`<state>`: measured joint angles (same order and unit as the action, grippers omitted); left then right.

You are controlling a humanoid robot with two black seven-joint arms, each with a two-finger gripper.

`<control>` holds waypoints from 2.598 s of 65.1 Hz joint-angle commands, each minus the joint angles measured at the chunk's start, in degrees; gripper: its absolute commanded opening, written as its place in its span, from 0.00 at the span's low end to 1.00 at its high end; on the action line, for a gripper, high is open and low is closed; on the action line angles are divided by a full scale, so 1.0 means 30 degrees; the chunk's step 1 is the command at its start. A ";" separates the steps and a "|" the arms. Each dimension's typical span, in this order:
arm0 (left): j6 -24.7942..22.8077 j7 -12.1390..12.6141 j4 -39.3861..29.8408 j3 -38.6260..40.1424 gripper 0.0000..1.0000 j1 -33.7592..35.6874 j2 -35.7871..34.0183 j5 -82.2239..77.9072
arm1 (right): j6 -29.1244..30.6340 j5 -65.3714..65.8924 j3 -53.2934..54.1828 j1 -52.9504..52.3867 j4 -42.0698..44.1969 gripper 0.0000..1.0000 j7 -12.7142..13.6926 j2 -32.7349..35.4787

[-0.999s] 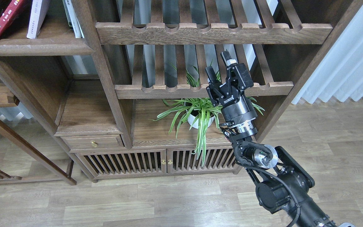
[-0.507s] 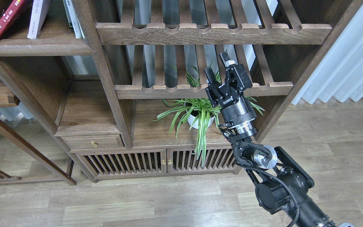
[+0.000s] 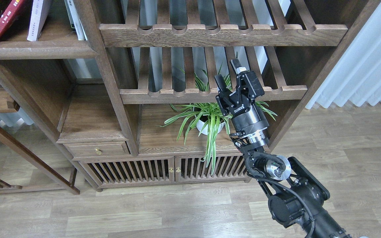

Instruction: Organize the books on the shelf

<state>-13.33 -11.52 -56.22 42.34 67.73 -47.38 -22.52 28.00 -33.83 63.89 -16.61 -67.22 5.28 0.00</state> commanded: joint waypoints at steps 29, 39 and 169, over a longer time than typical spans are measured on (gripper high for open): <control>0.3066 -0.0379 0.0868 -0.0081 0.00 0.0011 0.1524 -0.0286 | 0.0000 0.0028 -0.0204 0.0409 -0.0004 0.83 0.0029 0.0000; 0.2832 -0.0409 0.1425 -0.0199 0.00 -0.0047 0.1613 -0.1545 | 0.0000 0.0057 -0.0263 0.0497 -0.0004 0.83 0.0029 0.0000; 0.1162 -0.3778 -0.3637 0.4486 0.83 -0.4029 0.4748 0.3579 | 0.0000 0.0321 -0.0321 0.0468 0.0055 0.83 -0.0001 0.0000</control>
<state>-9.92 -23.11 -59.93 52.11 58.62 -33.49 -13.06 28.00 -32.88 63.02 -15.35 -67.06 5.27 0.00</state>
